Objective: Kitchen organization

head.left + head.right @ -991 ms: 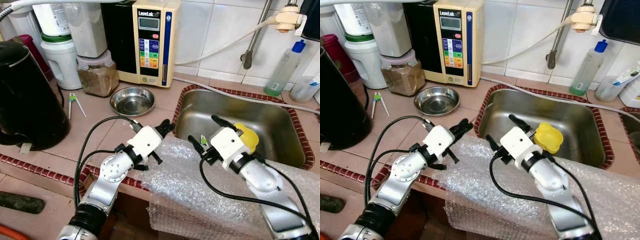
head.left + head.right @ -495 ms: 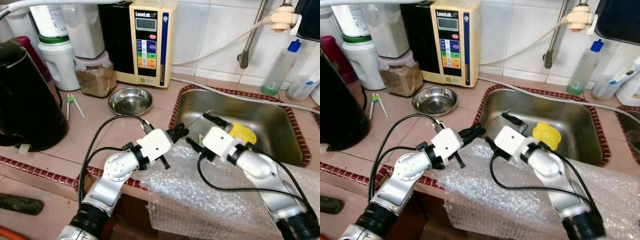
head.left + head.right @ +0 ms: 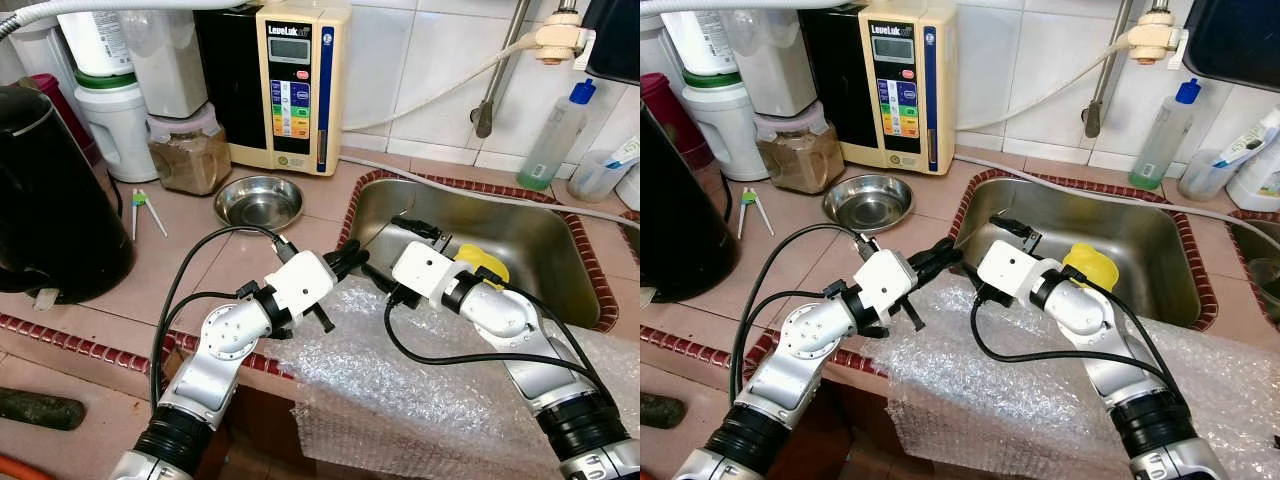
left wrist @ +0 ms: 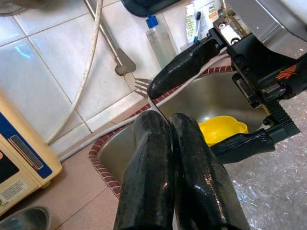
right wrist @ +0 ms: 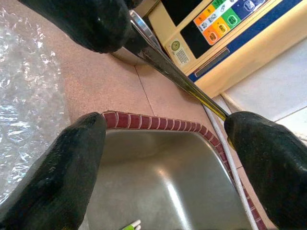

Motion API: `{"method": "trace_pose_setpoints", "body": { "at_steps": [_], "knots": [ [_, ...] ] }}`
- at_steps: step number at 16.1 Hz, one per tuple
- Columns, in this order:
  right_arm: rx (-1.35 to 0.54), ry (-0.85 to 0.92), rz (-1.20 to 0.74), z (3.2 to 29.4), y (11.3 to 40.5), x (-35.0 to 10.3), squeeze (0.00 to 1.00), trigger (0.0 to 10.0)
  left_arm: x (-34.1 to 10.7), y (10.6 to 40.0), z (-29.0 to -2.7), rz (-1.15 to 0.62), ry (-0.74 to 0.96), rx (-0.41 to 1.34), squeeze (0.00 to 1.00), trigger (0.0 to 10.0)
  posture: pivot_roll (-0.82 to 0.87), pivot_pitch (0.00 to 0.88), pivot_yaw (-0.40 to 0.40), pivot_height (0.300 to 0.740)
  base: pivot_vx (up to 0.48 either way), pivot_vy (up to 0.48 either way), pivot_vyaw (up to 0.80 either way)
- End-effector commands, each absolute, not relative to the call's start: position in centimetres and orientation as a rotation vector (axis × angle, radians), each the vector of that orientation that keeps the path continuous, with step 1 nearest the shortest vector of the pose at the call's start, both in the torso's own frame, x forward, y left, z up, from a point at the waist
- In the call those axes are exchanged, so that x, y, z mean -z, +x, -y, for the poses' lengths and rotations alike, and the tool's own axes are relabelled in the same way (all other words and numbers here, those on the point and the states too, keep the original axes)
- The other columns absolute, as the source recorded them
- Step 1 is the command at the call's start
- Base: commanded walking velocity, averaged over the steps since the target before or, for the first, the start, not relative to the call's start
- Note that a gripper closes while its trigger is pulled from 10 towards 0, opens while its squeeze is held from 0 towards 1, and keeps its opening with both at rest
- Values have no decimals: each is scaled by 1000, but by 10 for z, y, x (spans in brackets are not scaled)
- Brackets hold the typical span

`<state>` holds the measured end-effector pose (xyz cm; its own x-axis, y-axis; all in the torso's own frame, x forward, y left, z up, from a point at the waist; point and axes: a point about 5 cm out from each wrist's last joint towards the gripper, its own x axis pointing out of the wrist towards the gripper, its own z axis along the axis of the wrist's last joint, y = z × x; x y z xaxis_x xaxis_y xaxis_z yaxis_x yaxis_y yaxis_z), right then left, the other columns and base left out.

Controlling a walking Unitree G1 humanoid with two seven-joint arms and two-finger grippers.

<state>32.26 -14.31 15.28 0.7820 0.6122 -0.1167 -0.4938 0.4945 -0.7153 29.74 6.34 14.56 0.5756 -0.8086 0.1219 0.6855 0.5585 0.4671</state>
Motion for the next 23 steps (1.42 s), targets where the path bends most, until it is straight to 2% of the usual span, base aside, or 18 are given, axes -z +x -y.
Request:
{"method": "trace_pose_setpoints", "body": {
  "at_steps": [1,5,8,11,13,19,20,21,23],
  "knots": [
    [-704,-823,226,136,326,-168,0,10000,-146,292,-49,350,426,980,0,0,26,0,13,740,0,0,0],
    [-800,-777,171,129,316,-169,0,10000,-144,304,-57,303,441,870,0,0,38,0,15,740,0,0,0],
    [-824,-796,134,134,308,-165,0,10000,-145,313,-65,282,446,775,0,0,40,0,22,740,0,0,0],
    [-742,-779,155,143,311,-174,0,10000,-149,309,-59,314,424,846,0,0,37,0,27,740,0,0,0],
    [-694,-850,176,154,320,-180,0,10000,-151,303,-54,340,441,904,0,0,35,0,35,740,0,0,0],
    [-697,-844,153,154,339,-177,0,10000,-152,303,-56,346,445,911,0,0,50,0,29,740,0,0,0],
    [-710,-838,137,154,340,-172,0,2000,-154,303,-56,351,445,915,0,0,57,0,23,740,0,0,0],
    [-741,-840,123,151,340,-166,0,0,-154,303,-58,352,448,917,0,0,56,0,25,740,0,0,0],
    [-774,-838,107,147,341,-160,0,0,-155,304,-58,356,456,924,0,0,57,0,25,740,0,0,0]
  ]
}}
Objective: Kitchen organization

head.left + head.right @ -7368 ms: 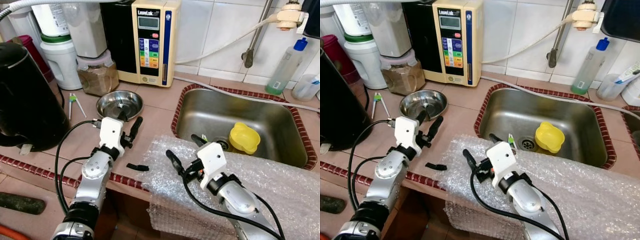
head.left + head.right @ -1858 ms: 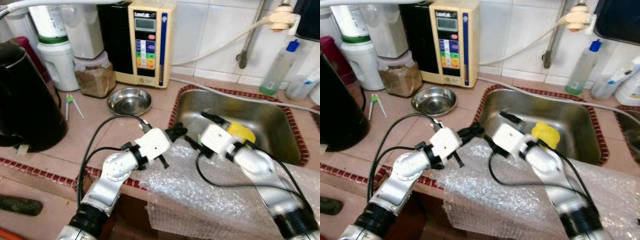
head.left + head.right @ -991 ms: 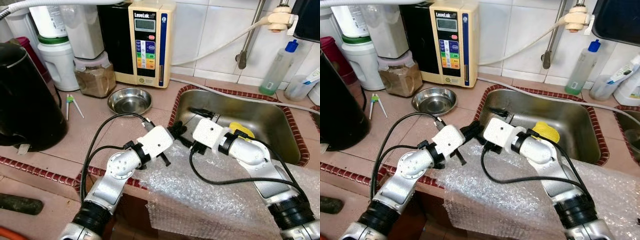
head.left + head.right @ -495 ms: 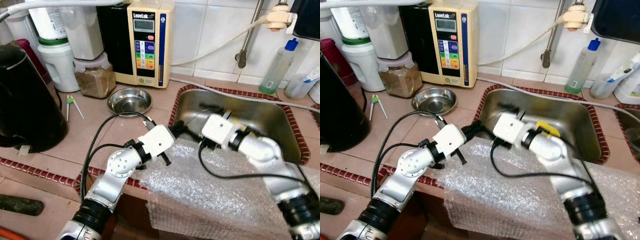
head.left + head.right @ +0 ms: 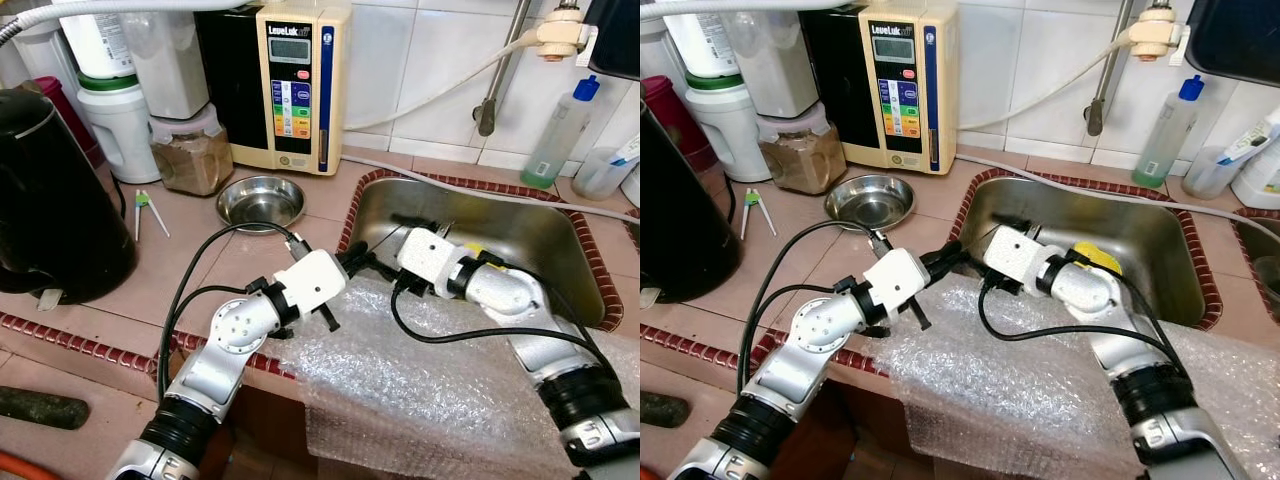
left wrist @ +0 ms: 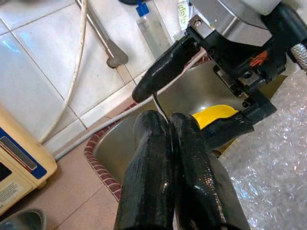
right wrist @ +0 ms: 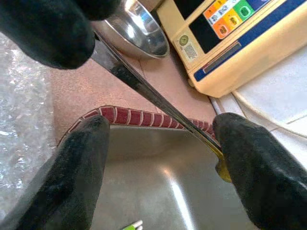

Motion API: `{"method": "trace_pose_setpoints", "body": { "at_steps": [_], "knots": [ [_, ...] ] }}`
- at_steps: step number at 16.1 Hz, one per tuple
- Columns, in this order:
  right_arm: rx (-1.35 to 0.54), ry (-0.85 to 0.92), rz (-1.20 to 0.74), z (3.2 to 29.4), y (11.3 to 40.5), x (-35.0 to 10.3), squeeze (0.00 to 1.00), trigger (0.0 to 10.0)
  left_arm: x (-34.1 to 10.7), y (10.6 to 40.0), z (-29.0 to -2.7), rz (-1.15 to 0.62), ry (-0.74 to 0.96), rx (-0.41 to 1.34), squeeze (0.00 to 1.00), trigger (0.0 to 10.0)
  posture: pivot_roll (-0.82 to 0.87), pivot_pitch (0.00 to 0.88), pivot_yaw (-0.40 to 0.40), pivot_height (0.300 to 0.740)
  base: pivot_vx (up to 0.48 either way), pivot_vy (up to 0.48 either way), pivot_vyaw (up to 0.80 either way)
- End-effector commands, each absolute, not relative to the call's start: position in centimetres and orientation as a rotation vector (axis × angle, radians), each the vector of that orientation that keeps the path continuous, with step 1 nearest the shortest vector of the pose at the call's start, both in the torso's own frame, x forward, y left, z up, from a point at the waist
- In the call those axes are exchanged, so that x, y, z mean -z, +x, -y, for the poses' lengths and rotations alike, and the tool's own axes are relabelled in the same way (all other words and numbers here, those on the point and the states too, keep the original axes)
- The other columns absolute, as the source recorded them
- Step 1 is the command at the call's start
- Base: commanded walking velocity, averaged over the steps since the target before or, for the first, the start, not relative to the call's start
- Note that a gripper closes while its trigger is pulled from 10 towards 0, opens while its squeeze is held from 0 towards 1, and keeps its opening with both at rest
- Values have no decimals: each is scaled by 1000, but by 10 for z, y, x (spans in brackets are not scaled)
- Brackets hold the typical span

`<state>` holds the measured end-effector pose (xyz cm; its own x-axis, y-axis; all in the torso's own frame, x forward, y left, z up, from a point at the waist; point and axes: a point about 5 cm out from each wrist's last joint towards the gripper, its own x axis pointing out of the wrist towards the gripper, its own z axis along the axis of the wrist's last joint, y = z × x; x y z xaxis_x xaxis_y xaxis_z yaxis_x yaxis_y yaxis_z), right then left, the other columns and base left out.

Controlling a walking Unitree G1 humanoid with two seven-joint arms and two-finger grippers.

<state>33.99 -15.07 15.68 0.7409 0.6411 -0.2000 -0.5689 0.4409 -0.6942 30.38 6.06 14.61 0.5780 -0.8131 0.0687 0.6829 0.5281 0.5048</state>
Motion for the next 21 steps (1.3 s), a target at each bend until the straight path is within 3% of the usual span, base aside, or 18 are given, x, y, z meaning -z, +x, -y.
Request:
{"method": "trace_pose_setpoints", "body": {
  "at_steps": [1,12,21],
  "knots": [
    [-794,-836,96,146,341,-157,0,0,-155,304,-58,358,462,928,0,0,60,0,23,740,0,0,0],
    [-790,-982,177,147,339,-148,0,0,-153,298,-53,376,453,952,0,0,59,0,21,740,0,0,0],
    [-700,-923,132,167,329,-130,0,0,-154,299,-54,385,401,922,0,0,60,0,17,740,0,0,0]
  ]
}}
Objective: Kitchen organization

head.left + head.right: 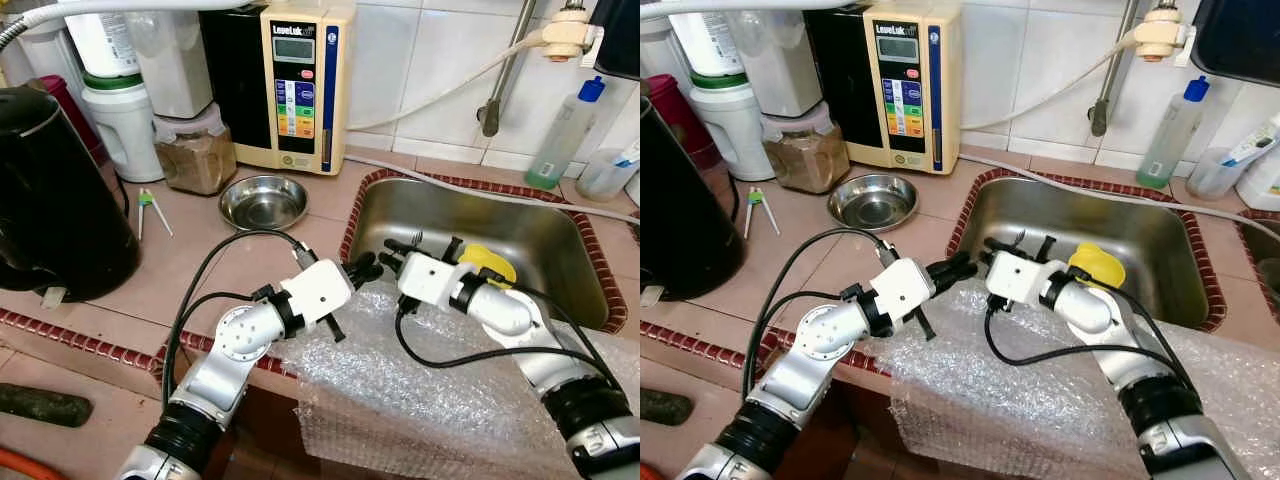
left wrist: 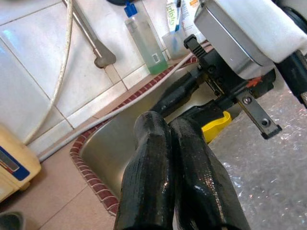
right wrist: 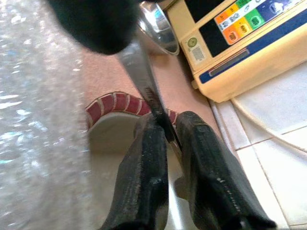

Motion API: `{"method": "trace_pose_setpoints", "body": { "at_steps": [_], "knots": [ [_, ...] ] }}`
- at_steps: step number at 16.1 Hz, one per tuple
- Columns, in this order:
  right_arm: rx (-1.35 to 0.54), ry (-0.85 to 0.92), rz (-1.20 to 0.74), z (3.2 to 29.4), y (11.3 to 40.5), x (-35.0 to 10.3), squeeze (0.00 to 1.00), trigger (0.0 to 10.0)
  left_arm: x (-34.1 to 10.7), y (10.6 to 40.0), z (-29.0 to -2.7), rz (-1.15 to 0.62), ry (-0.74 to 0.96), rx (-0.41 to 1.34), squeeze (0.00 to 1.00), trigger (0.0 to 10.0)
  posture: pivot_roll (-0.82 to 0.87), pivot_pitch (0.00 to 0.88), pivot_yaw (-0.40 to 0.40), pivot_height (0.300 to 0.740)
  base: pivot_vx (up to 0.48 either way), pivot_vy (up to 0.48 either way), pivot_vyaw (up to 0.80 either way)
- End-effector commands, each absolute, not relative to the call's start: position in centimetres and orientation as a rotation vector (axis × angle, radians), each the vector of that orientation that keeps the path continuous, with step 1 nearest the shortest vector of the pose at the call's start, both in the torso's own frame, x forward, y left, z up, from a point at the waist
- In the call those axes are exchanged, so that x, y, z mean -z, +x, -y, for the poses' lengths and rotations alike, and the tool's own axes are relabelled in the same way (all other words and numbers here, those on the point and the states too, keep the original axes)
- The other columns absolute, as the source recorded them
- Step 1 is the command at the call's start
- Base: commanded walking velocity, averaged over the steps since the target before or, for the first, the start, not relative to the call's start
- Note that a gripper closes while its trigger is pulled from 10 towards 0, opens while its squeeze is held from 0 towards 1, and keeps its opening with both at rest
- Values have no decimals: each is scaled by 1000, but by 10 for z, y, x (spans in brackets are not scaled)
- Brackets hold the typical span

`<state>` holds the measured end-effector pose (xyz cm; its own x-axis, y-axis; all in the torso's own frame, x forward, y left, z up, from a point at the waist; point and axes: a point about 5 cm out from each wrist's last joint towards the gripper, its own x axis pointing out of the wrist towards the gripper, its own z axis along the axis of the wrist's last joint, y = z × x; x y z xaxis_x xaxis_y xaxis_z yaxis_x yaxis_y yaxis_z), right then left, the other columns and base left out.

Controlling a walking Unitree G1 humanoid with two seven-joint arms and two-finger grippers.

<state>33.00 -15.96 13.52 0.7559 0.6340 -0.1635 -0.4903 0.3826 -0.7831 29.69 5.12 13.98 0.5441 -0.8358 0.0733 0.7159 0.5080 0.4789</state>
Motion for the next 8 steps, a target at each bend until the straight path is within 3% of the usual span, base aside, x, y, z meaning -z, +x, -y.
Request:
{"method": "trace_pose_setpoints", "body": {
  "at_steps": [1,8],
  "knots": [
    [-681,-905,130,169,327,-128,0,0,-152,298,-55,380,396,914,0,627,60,0,19,740,0,0,0],
    [-681,-905,130,169,327,-128,0,0,-152,298,-55,380,396,914,0,627,60,0,19,740,0,0,0]
  ]
}}
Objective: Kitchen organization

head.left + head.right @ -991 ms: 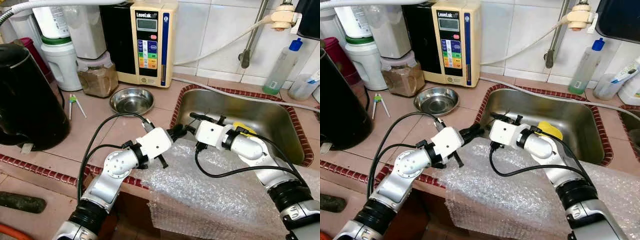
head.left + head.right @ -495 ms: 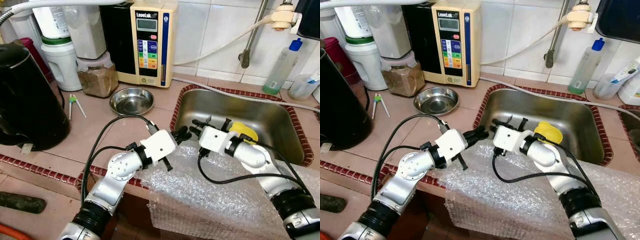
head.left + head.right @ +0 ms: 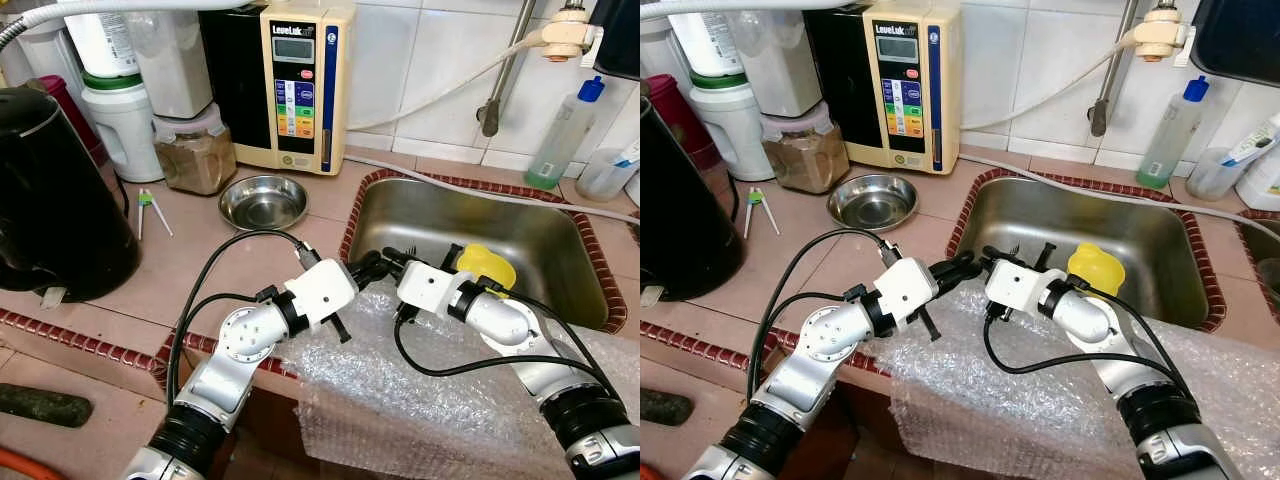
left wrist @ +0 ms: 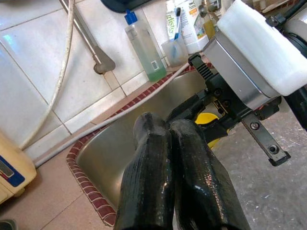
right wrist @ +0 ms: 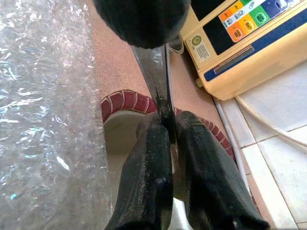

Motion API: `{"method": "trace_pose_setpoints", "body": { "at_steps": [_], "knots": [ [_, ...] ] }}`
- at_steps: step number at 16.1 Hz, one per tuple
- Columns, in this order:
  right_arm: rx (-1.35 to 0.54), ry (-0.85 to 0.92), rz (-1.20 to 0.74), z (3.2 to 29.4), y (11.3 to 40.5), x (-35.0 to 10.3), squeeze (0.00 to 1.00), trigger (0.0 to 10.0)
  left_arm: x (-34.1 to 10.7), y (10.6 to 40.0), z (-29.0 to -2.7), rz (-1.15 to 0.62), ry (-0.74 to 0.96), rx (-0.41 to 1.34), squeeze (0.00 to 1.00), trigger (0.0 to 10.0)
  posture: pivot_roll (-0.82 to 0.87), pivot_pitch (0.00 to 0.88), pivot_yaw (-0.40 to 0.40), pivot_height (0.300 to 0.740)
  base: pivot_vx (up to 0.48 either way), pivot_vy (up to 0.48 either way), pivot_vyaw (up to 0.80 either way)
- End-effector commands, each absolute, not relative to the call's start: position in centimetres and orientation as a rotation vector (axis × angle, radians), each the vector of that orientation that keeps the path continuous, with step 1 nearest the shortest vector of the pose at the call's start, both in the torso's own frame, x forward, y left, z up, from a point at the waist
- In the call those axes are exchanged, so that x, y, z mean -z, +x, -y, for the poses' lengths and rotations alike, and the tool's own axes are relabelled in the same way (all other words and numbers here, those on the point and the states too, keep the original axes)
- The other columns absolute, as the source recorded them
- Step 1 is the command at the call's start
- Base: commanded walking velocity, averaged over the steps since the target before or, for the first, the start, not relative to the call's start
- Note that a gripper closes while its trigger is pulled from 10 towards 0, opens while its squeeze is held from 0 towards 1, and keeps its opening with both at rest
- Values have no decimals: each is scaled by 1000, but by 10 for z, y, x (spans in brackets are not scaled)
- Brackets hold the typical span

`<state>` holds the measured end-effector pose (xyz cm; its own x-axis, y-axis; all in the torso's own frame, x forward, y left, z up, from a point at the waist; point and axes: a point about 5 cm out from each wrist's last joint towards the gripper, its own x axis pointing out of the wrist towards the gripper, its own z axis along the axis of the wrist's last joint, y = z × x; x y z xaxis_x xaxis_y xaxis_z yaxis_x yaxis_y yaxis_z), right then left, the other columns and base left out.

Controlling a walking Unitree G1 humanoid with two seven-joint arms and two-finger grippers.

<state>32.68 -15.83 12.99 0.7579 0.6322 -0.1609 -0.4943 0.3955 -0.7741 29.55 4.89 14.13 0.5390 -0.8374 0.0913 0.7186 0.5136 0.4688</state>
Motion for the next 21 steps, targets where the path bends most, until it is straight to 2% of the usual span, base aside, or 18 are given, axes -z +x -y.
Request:
{"method": "trace_pose_setpoints", "body": {
  "at_steps": [1,9,10,11,12,17,21],
  "knots": [
    [-681,-905,130,169,327,-128,0,0,-152,298,-55,380,396,914,0,627,60,0,19,740,0,0,0],
    [-681,-905,130,169,327,-128,0,0,-152,298,-55,380,396,914,0,627,60,0,19,740,0,0,0],
    [-673,-899,131,169,326,-127,0,0,-152,299,-55,379,391,906,0,3412,59,0,21,740,0,0,0],
    [-451,-835,111,194,319,-121,0,0,-159,302,-60,385,344,899,1000,10000,51,0,43,740,0,0,0],
    [-347,-797,138,202,318,-126,0,0,-162,304,-62,393,333,887,1000,10000,52,0,43,740,0,0,0],
    [-335,-814,203,193,324,-140,0,0,-160,305,-62,391,364,875,1000,10000,53,0,47,740,0,0,0],
    [-208,-795,156,220,319,-135,0,0,-155,316,-72,324,357,772,1000,10000,63,0,44,740,0,0,0]
  ]
}}
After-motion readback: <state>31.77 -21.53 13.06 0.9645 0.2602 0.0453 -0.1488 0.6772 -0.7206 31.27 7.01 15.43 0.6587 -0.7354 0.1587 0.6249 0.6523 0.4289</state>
